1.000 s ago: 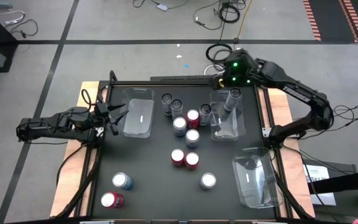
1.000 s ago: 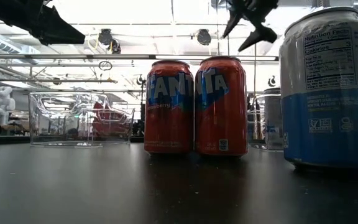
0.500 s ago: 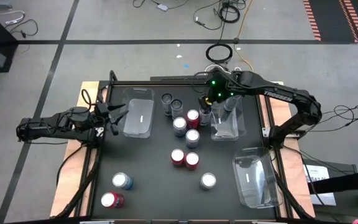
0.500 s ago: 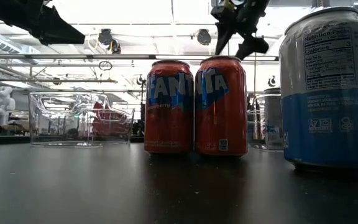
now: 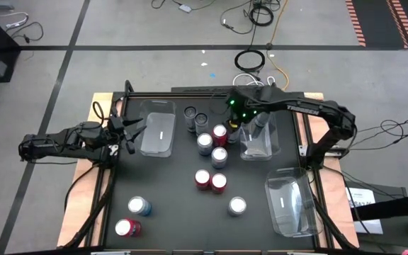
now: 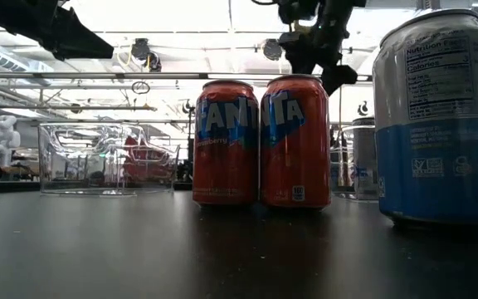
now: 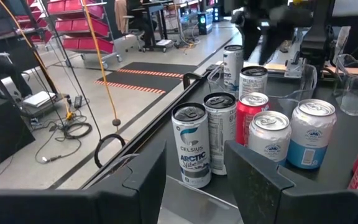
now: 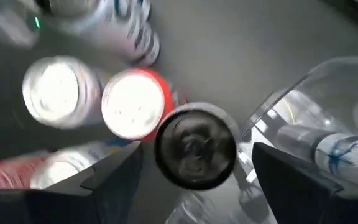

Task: Sort soda cans
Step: Put the white soda can into the top right transparent bin

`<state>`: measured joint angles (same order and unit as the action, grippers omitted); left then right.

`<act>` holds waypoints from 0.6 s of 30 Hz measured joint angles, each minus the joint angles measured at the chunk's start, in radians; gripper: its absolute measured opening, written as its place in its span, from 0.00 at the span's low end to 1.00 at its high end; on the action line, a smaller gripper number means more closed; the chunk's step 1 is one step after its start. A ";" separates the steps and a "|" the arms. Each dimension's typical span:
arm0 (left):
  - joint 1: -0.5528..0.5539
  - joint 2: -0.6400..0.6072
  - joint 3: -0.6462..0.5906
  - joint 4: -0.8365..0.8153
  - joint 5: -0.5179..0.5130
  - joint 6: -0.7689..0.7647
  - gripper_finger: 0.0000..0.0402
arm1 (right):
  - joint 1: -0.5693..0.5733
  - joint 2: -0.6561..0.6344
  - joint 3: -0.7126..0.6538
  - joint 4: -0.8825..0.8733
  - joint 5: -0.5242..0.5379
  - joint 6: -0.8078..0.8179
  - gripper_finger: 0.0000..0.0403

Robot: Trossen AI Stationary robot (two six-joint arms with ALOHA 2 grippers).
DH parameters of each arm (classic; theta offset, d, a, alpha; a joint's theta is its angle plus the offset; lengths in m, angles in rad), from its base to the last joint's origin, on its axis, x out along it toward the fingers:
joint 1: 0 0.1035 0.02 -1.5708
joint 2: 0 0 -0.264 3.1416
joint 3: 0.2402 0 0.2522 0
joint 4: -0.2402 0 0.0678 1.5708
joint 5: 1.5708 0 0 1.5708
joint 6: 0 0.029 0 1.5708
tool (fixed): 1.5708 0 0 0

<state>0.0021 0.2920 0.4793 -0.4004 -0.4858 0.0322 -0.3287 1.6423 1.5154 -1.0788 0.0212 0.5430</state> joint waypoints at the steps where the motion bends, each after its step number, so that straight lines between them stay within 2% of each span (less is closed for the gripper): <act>1: 0.000 0.000 0.000 0.000 0.000 0.000 0.43 | 0.005 0.013 0.000 -0.002 0.001 -0.004 0.73; 11: 0.000 0.000 0.000 0.000 0.006 0.000 0.43 | 0.018 0.050 0.005 -0.017 0.050 -0.017 0.73; 18: 0.000 0.000 0.000 -0.001 0.005 0.000 0.43 | 0.016 0.006 -0.002 -0.016 0.047 0.009 0.73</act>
<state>0.0020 0.2921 0.4793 -0.4011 -0.4805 0.0322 -0.3122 1.6480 1.5132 -1.0949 0.0682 0.5521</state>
